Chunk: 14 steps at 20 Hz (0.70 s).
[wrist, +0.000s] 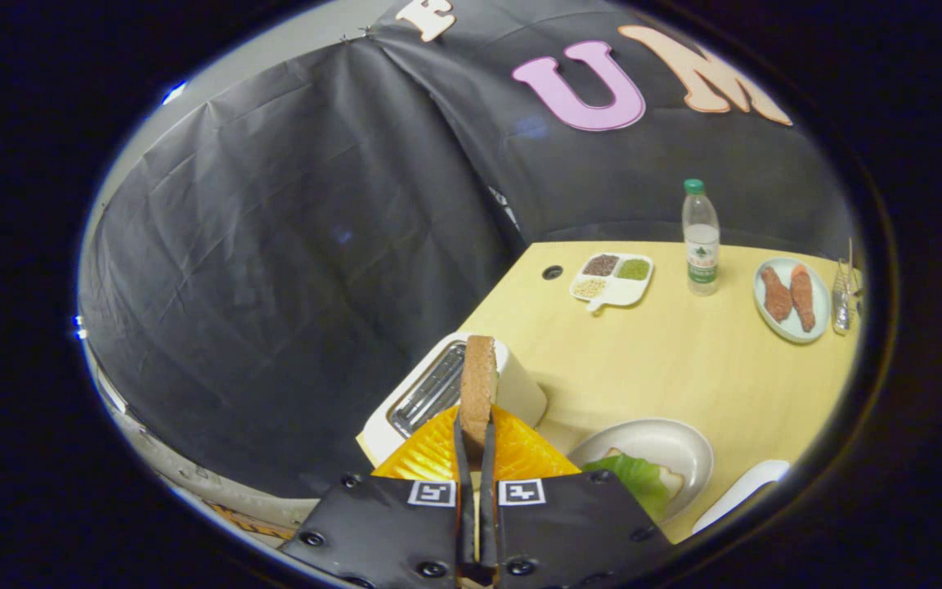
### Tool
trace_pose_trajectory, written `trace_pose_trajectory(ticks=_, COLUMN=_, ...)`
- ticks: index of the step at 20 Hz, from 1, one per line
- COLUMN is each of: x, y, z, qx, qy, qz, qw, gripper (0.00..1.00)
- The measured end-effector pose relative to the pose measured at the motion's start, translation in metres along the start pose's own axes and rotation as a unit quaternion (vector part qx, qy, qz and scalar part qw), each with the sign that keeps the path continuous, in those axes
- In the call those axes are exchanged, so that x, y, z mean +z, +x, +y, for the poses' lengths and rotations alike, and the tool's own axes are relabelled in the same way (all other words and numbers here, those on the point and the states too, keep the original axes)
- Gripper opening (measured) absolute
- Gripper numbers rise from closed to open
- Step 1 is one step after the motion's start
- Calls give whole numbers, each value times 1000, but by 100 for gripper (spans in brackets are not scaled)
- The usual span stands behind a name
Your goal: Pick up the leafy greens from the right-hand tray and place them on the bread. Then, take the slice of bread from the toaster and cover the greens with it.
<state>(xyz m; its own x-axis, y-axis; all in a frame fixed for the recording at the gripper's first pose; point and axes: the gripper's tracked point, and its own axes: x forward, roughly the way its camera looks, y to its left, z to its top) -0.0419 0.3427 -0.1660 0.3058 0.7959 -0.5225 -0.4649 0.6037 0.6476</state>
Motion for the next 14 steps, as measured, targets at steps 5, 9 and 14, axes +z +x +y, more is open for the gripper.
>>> trace_pose_trajectory(ticks=5, x=-26, y=-10, z=-45, qx=-27, qy=29, qz=3, qw=999, gripper=5)
trace_pose_trajectory(ticks=9, x=-47, y=-17, z=-60, qx=-36, qy=55, qz=6, qw=998, gripper=5)
trace_pose_trajectory(ticks=14, x=-74, y=-17, z=-82, qx=-47, qy=78, qz=13, qw=996, gripper=5)
